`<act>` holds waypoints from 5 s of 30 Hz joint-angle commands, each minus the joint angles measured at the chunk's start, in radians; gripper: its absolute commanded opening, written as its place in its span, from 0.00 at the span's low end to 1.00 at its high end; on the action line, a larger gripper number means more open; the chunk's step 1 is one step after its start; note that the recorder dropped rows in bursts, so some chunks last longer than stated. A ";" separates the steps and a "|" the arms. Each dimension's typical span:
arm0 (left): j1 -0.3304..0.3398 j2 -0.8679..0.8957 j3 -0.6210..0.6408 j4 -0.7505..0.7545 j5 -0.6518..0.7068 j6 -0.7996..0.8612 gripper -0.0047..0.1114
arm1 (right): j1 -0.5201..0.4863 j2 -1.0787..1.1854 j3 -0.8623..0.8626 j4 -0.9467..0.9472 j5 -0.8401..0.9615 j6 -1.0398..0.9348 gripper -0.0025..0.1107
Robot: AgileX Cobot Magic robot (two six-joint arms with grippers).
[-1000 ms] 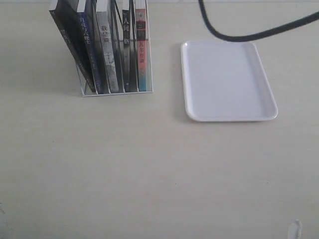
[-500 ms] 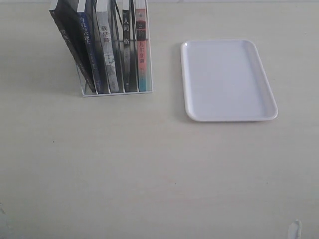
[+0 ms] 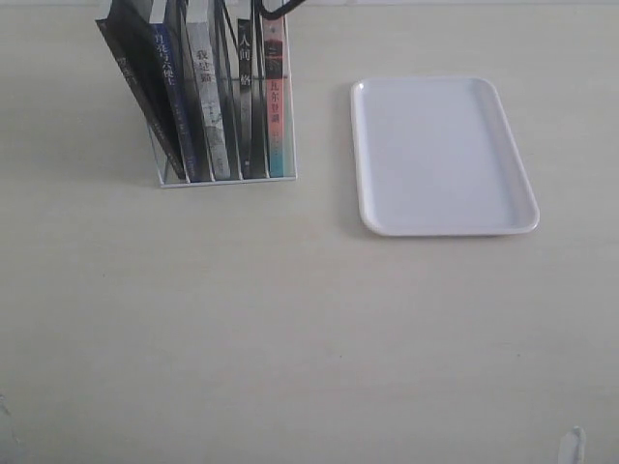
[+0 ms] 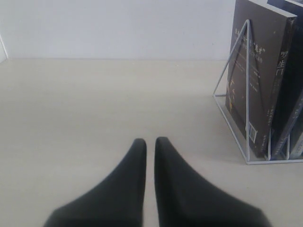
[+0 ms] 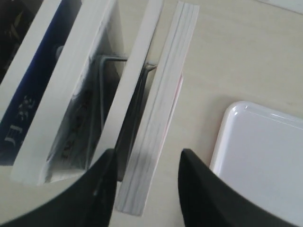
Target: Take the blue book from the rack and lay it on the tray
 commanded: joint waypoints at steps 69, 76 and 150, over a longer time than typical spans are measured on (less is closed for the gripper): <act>-0.008 -0.002 0.004 0.002 -0.006 0.002 0.09 | -0.017 -0.015 -0.235 -0.003 0.116 -0.018 0.02; -0.008 -0.002 0.004 0.002 -0.006 0.002 0.09 | -0.017 -0.015 -0.235 -0.003 0.116 -0.018 0.02; -0.008 -0.002 0.004 0.002 -0.006 0.002 0.09 | 0.008 0.063 -0.284 -0.041 0.108 0.025 0.43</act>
